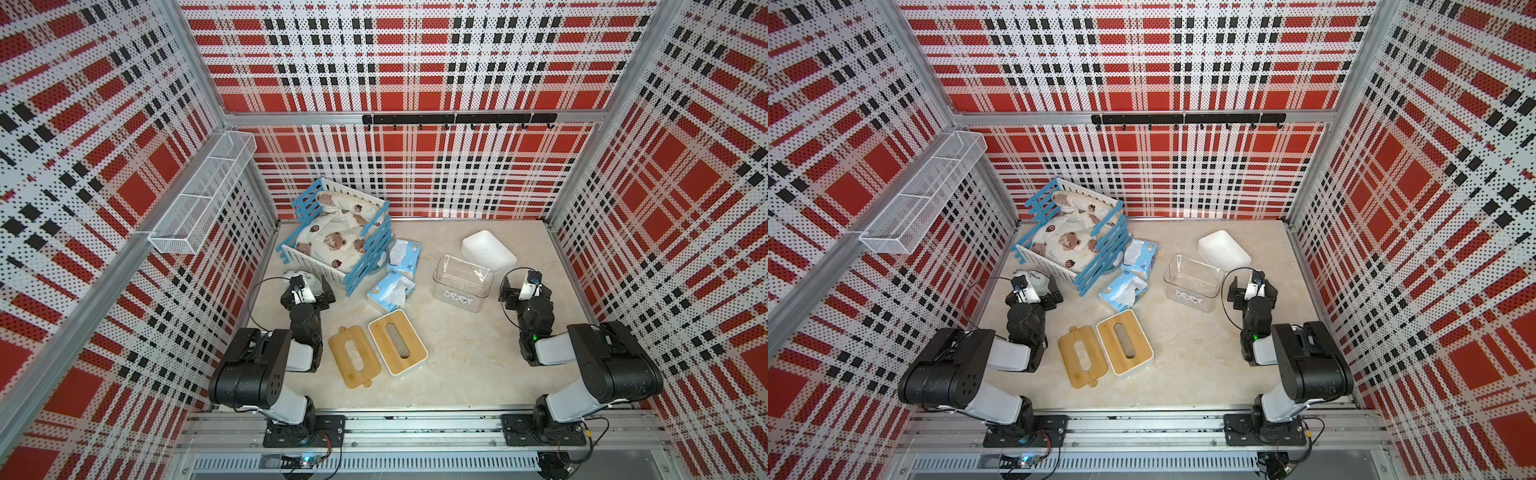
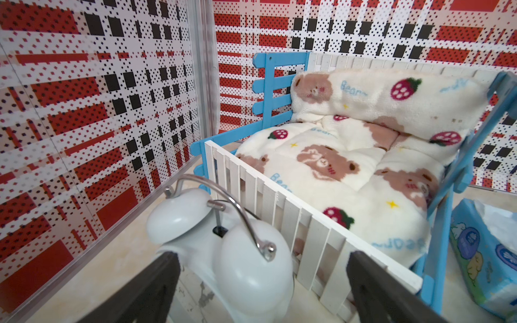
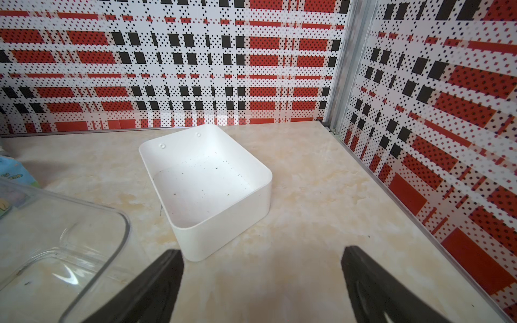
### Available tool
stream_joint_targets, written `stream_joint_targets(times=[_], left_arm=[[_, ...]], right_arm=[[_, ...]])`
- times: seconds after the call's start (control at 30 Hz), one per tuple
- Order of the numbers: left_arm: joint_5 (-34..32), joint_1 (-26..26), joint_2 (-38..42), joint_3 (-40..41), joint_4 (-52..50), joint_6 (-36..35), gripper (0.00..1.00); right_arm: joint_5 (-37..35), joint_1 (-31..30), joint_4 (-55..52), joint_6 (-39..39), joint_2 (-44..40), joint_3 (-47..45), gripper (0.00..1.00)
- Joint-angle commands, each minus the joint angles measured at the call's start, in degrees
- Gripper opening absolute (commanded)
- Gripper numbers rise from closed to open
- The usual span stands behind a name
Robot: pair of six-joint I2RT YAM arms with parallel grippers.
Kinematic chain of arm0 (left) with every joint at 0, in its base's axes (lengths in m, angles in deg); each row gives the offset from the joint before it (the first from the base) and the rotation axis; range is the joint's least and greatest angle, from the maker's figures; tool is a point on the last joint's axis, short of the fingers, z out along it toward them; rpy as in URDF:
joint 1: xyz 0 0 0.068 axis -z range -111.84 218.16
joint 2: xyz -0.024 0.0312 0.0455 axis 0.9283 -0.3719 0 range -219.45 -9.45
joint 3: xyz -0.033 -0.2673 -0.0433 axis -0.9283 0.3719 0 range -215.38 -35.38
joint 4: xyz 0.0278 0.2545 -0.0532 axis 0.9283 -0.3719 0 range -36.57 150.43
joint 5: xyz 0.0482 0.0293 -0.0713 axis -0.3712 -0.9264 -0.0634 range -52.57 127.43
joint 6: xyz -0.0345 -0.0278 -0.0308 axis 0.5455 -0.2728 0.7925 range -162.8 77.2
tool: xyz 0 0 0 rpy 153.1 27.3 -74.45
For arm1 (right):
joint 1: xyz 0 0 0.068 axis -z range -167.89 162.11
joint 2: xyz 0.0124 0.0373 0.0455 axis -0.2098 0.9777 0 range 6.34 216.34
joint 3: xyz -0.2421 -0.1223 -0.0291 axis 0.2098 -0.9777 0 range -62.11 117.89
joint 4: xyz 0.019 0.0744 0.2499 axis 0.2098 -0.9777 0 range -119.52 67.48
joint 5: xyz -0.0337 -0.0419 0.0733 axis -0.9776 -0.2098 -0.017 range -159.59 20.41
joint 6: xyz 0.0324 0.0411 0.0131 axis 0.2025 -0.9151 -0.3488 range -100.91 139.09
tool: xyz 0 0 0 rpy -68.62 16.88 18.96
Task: Put the tissue paper into the tissue box
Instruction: Adjust the tissue box at the center of the board.
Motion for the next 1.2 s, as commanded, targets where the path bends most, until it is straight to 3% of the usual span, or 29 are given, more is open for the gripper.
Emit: stream_joint_targets(times=[0.0,0.1,0.17,0.23,0.33,0.5,0.6,0.67,0.83,1.0,1.17], left_arm=[[-1.28,-0.72,2.43,-3.45,-4.83,0.77,0.99],[-4.71,-0.77,8.22,-8.45,-17.3,2.35,0.99],[-6.77,-1.56,12.72,-9.67,-21.7,8.54,0.99],[-0.83,-3.74,16.73,-10.14,-24.89,15.79,0.99],[9.96,-5.6,20.43,-10.24,-25.72,23.62,0.99],[19.12,-1.83,21.7,-12.59,-27.99,31.69,0.94],[17.56,6.29,20.97,-16.33,-34.78,31.45,0.94],[14.33,13.37,19.85,-19.37,-40.28,29.43,0.94],[10.52,26.63,12.42,-29.97,-54.66,24.44,0.95],[10.07,34.45,1.77,-43.3,-68.0,18.41,0.94],[13.86,36.93,-4.6,-49.18,-70.75,15.46,0.94]], right_arm=[[-2.82,0.56,-2.4,-0.62,-4.51,0.17,0.94],[-9.2,0.56,-10.21,-3.11,-13.1,0.72,0.94],[-13.11,0.56,-12.52,-6.13,-17.88,0.55,0.94],[-13.36,0.56,-19.14,-7.47,-22.66,2.76,0.92],[-7.92,0.52,-37.84,-10.77,-26.97,10.51,0.82],[7.34,-0.01,-52.97,-15.62,-29.33,19.09,0.74],[14.44,-1.85,-59.11,-15.77,-30.48,22.76,0.75],[15.6,-3.97,-62.08,-15.01,-30.48,25.47,0.75],[24.27,-8.71,-74.52,-12.65,-27.56,31.73,0.75],[22.81,-12.46,-82.18,-9.69,-25.1,35.72,0.76],[20.7,-13.16,-88.73,-5.88,-17.64,40.95,0.78]])
